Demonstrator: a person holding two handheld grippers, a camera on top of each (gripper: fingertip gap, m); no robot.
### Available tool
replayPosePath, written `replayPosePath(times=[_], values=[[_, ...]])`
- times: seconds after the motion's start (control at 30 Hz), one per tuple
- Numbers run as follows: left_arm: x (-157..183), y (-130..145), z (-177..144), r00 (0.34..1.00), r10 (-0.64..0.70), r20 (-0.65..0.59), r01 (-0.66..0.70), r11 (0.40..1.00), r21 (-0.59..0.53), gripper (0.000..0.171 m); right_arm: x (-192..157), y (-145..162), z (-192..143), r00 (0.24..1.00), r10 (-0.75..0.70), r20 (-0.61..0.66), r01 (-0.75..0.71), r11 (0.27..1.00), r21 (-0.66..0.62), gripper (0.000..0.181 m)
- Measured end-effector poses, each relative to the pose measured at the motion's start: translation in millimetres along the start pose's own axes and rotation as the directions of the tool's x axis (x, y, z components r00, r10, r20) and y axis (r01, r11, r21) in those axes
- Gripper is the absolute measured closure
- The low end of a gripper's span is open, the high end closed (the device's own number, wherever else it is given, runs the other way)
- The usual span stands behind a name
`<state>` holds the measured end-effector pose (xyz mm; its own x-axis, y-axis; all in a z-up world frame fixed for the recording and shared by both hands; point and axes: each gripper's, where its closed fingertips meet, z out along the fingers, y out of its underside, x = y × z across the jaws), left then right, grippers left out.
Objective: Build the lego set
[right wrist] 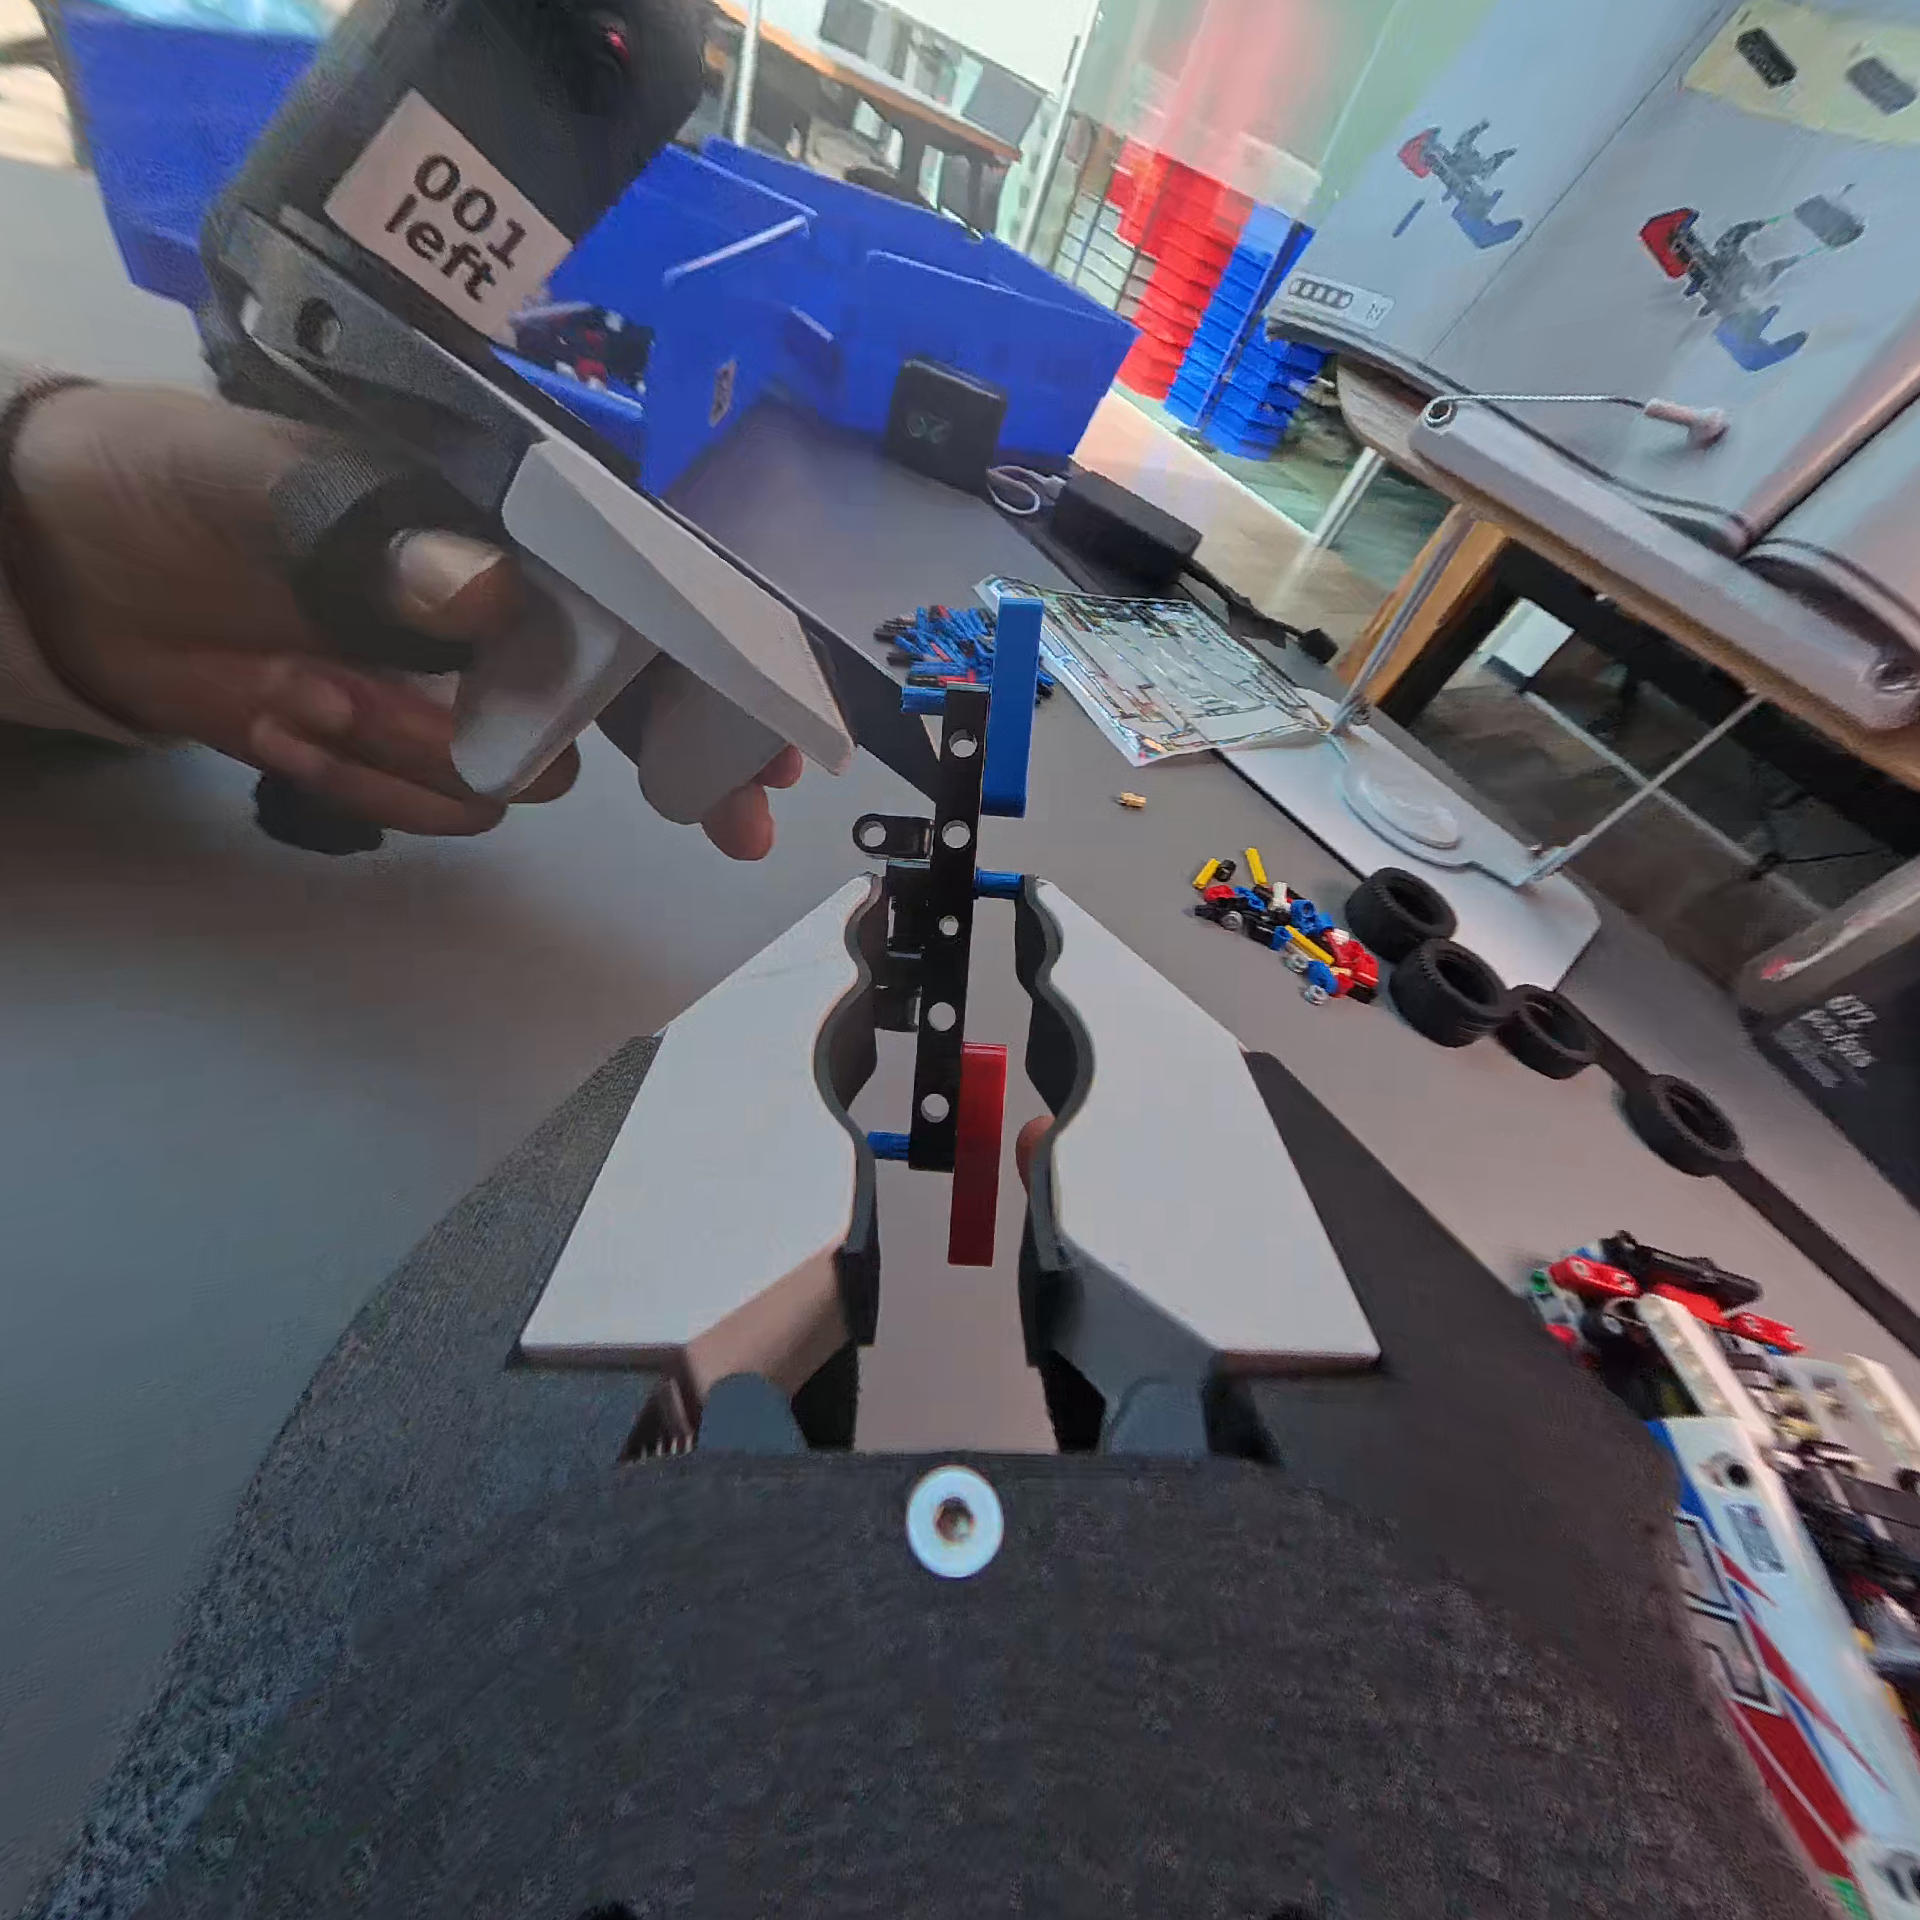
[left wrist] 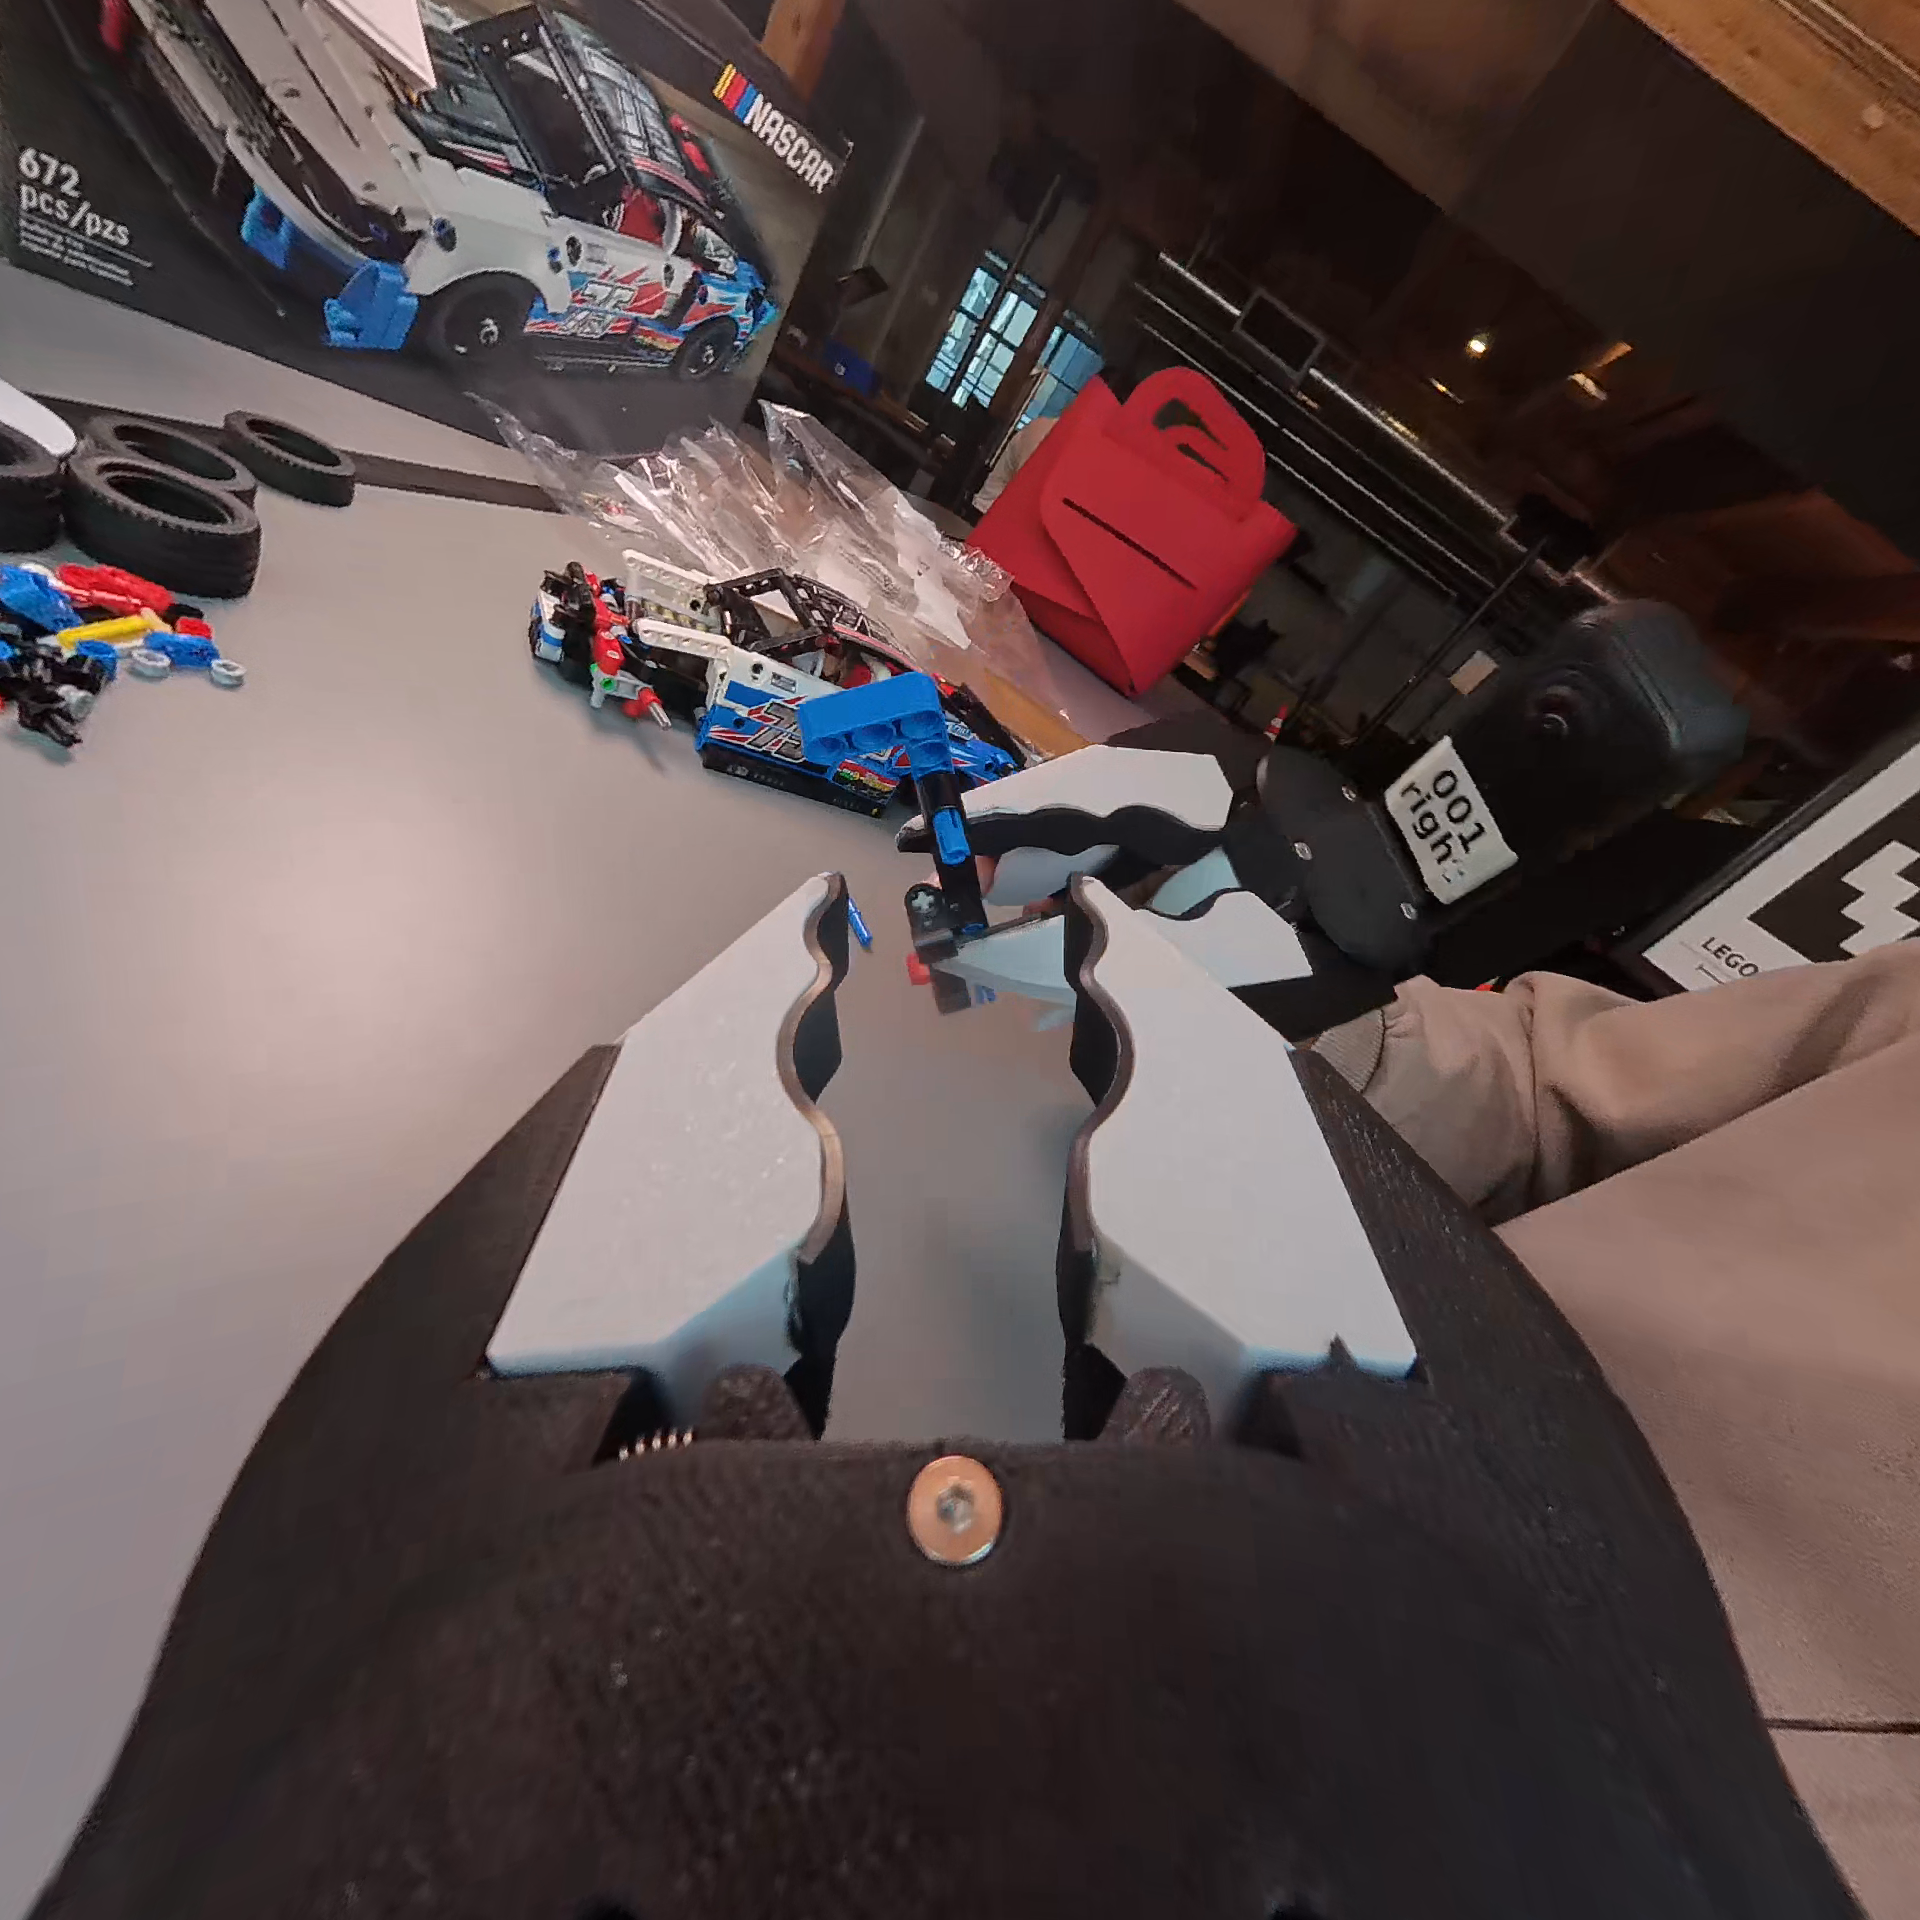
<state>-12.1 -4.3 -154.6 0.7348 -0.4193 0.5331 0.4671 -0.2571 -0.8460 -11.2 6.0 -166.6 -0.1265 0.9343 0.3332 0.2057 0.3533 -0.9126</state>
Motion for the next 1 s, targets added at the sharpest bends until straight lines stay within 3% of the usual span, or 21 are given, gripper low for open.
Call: replayPosePath(times=[0.17,0.3,0.4,0.53,0.7,0.8,0.93,1.0], values=[[-8.9,2.2,2.0,0.999,-0.042,0.032,0.042,0.999,0.013,0.152,-3.5,6.0,4.6,0.965,-0.244,-0.091,0.237,0.968,-0.079,0.159],[-3.8,3.0,0.0,0.996,-0.079,-0.036,0.079,0.997,0.0,0.166,-9.4,4.4,4.7,0.952,-0.293,-0.091,0.287,0.955,-0.072,0.159],[-1.5,-2.0,-4.8,0.997,-0.04,-0.067,0.04,0.999,-0.002,0.165,-14.4,3.1,3.5,0.977,-0.211,-0.018,0.211,0.977,-0.02,0.156],[16.5,-7.0,-15.0,0.979,0.056,-0.198,-0.065,0.997,-0.034,0.166,-20.7,2.7,-5.1,0.987,-0.051,0.154,0.047,0.999,0.027,0.139],[32.1,3.6,-21.0,0.944,0.144,-0.295,-0.18,0.979,-0.098,0.166,-42.5,-0.7,-22.3,0.904,0.088,0.419,-0.111,0.993,0.032,0.151],[34.4,5.5,-20.6,0.939,0.158,-0.304,-0.196,0.976,-0.098,0.166,-51.6,6.5,-22.9,0.878,0.116,0.465,-0.121,0.992,-0.019,0.169],[29.6,-3.7,-18.4,0.957,0.109,-0.27,-0.124,0.991,-0.04,0.165,-51.6,1.7,-20.2,0.86,0.208,0.466,-0.219,0.975,-0.031,0.17],[22.4,-8.6,-16.6,0.971,0.069,-0.23,-0.073,0.997,-0.011,0.154,-48.3,-0.6,-17.0,0.832,0.307,0.461,-0.321,0.946,-0.051,0.17]])
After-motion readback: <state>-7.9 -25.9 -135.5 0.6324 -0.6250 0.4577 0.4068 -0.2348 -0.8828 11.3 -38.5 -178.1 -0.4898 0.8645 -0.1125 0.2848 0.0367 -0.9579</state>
